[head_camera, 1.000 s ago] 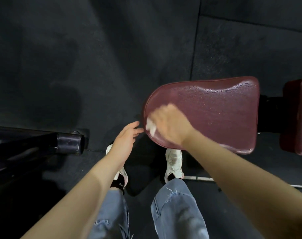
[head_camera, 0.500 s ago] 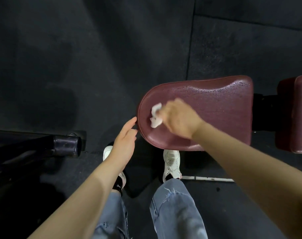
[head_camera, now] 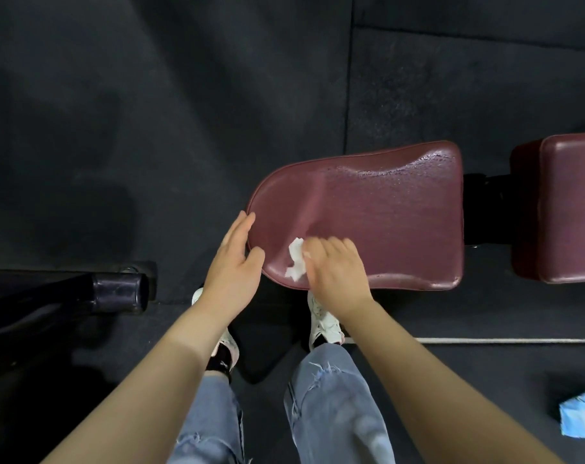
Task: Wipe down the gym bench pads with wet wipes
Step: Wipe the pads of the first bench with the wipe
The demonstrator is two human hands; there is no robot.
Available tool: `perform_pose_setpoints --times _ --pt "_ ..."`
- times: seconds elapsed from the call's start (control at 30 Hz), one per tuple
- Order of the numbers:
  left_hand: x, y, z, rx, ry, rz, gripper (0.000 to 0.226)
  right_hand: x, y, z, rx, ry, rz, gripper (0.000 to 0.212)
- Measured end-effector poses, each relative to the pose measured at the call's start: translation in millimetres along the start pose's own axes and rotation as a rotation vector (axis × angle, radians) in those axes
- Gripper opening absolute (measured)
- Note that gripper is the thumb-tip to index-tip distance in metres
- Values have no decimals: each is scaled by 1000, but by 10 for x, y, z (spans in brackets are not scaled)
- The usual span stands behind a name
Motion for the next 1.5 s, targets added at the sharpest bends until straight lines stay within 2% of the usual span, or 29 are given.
perform_pose_setpoints --times 0.07,0.17,0.23,0.3,0.4,0.5,0.6,0.73,0.83,0.97,1.07,1.13,1.23,1.37,1.4,1.5 --pt "24 14 18 1 -6 36 67 -28 44 417 50 -106 20 7" --pt "43 33 15 8 -2 72 64 -109 -18 984 160 -234 57 15" --pt "51 19 -2 10 4 94 63 -108 -60 1042 217 -245 39 23" --pt "64 -27 -25 27 -10 169 63 -41 -70 725 197 -192 6 34" --pt "119 -127 -51 79 -44 328 65 99 -71 -180 143 -114 2 40" --pt "193 -224 -59 166 -49 433 68 186 -102 -687 264 -87 22 36" --pt "258 -271 -49 236 -18 497 70 145 -152 -244 328 -171 38 22" --pt "299 -273 -46 232 25 530 71 -83 -320 902 348 -294 27 24" --pt "298 -308 -51 225 33 555 73 -190 -409 1251 394 -332 29 17" --pt "322 -400 -65 256 68 587 75 -76 -387 372 374 -271 36 13" --pt "385 -472 -42 263 101 565 75 -17 -329 -504 499 -187 44 20" --pt "435 -499 -23 269 129 557 75 5 -346 -590 572 -184 36 25" --pt "499 -518 -13 286 157 581 74 -108 -454 46 563 -263 95 16" --pt "541 -531 24 305 160 644 75 -274 -603 1121 453 -258 85 46" --pt "550 -535 25 301 161 655 75 -303 -648 1236 433 -259 87 43" --pt "578 -555 24 299 157 671 75 -319 -846 1022 412 -360 28 14"
Point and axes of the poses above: each hand's wrist, its own z-axis towards the middle knuckle, its own x-axis out of the palm, y = z × x, the point moved 1 cm from there along z, towards the middle knuckle, and after that the axes turned 1 degree about -y, right-handed, at the moved point
